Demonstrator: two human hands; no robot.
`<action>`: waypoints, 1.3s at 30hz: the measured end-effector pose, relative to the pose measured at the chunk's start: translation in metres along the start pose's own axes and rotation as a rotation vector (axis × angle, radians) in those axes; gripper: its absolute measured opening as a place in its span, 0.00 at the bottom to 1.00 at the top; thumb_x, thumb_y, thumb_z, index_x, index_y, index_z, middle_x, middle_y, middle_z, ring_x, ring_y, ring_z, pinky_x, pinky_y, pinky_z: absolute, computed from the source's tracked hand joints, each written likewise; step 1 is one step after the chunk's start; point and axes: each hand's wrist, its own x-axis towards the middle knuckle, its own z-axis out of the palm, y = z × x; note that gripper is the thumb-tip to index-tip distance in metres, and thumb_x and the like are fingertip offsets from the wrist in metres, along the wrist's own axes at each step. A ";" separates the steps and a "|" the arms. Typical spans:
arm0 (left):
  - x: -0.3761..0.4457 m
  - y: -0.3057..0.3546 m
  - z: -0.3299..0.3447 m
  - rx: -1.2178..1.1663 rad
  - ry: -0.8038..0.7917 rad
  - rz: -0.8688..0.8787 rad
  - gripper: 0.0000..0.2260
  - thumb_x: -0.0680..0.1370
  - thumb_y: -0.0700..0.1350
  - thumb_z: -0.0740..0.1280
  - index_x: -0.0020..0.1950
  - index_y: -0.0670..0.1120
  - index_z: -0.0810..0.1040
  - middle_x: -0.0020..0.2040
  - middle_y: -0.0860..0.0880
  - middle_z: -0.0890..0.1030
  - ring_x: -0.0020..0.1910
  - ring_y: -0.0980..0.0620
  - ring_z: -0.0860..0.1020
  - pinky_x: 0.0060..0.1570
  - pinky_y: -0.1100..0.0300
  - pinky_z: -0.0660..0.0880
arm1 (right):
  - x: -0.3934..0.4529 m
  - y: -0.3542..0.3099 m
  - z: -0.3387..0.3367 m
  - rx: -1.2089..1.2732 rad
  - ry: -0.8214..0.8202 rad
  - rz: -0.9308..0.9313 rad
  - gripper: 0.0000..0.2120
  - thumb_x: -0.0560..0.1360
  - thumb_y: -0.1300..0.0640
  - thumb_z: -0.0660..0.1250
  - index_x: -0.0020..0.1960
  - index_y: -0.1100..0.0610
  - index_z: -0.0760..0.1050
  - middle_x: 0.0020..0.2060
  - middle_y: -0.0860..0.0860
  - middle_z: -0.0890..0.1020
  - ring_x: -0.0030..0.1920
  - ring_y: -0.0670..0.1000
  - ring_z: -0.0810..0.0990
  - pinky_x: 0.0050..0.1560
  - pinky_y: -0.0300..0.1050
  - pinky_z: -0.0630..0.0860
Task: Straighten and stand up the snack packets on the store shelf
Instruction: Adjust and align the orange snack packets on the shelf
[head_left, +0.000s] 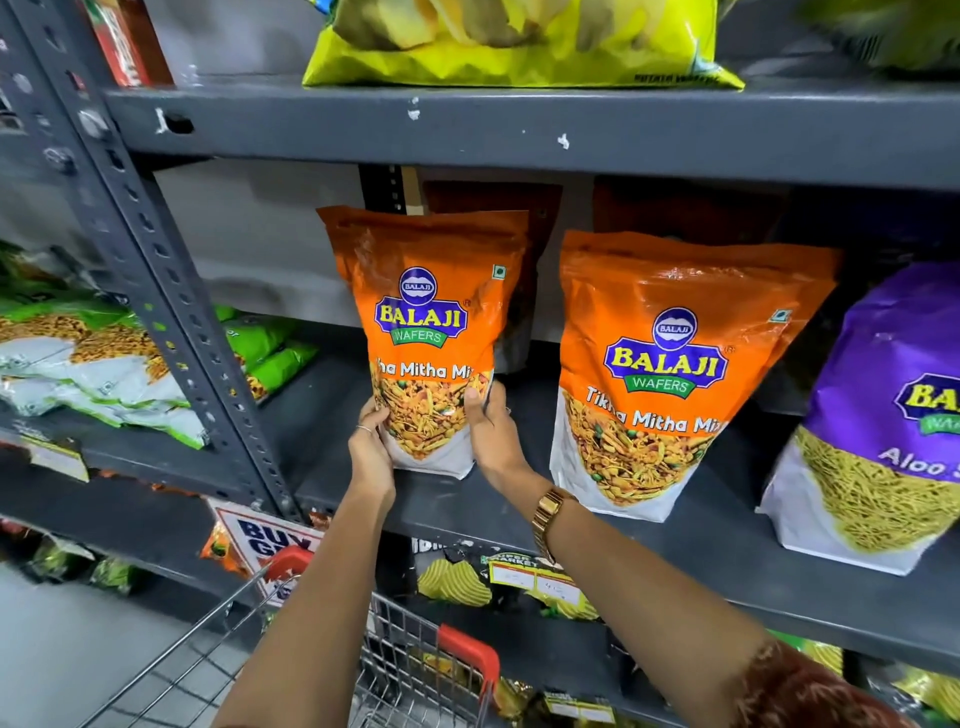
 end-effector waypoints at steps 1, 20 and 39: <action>0.001 0.000 0.001 0.003 0.006 0.005 0.12 0.76 0.38 0.53 0.53 0.45 0.73 0.49 0.49 0.78 0.49 0.53 0.76 0.48 0.59 0.72 | 0.001 0.001 0.000 0.003 -0.006 -0.004 0.17 0.78 0.46 0.53 0.62 0.55 0.62 0.61 0.58 0.76 0.61 0.59 0.74 0.63 0.64 0.70; -0.070 0.012 0.040 0.690 0.437 0.616 0.11 0.73 0.42 0.61 0.46 0.35 0.77 0.43 0.39 0.78 0.38 0.50 0.73 0.38 0.63 0.68 | -0.068 -0.031 -0.058 -0.114 0.326 -0.422 0.11 0.77 0.53 0.58 0.53 0.58 0.74 0.43 0.54 0.82 0.43 0.51 0.80 0.44 0.56 0.79; -0.248 0.042 0.237 1.279 0.135 1.593 0.26 0.68 0.48 0.66 0.63 0.44 0.65 0.65 0.45 0.66 0.64 0.47 0.64 0.60 0.37 0.68 | -0.203 -0.125 -0.307 -1.023 1.076 -0.940 0.29 0.71 0.49 0.63 0.66 0.61 0.59 0.65 0.64 0.71 0.67 0.62 0.58 0.67 0.69 0.55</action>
